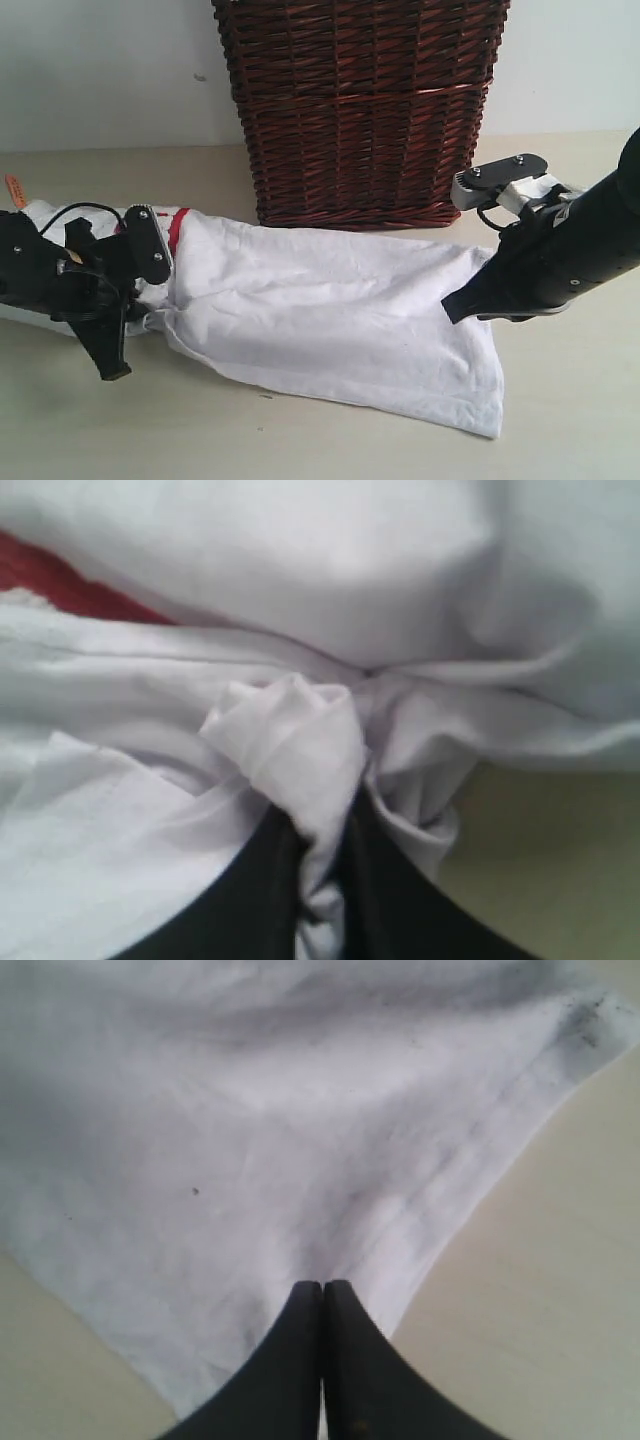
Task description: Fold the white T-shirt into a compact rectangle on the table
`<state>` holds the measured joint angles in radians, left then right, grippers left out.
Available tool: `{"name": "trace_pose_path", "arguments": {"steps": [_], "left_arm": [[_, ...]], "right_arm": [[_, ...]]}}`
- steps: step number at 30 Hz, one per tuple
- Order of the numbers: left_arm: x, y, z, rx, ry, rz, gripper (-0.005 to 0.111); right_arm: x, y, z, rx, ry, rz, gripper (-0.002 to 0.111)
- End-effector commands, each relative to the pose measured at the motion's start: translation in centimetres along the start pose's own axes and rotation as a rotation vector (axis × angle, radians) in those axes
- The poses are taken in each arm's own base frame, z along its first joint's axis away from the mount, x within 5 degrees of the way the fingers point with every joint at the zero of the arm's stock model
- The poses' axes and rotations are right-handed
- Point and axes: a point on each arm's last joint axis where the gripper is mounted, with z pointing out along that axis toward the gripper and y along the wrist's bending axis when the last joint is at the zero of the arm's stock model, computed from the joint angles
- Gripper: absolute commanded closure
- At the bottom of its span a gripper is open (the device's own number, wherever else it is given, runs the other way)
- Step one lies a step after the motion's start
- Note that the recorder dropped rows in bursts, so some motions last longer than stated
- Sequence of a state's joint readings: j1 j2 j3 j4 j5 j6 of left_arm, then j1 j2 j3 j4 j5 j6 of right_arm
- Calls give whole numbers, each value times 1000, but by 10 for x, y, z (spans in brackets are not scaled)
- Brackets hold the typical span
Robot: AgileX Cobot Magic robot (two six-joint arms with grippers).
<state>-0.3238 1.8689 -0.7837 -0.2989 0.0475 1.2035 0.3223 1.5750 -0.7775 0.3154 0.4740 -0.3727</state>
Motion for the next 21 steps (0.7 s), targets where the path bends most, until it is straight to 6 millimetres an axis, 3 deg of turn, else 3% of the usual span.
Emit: {"name": "trace_pose_path", "arguments": {"steps": [1, 8, 15, 21], "left_arm": [[-3, -20, 0, 227, 73, 13, 107], [0, -46, -18, 637, 201, -32, 107], [-16, -75, -39, 924, 239, -48, 107], [-23, -68, -42, 781, 207, -24, 103]], "right_arm": [[0, 1, -1, 3, -14, -11, 108], [0, 1, -1, 1, -8, -13, 108], [1, 1, -1, -1, -4, -15, 108], [1, 1, -1, -1, -4, -20, 108]]}}
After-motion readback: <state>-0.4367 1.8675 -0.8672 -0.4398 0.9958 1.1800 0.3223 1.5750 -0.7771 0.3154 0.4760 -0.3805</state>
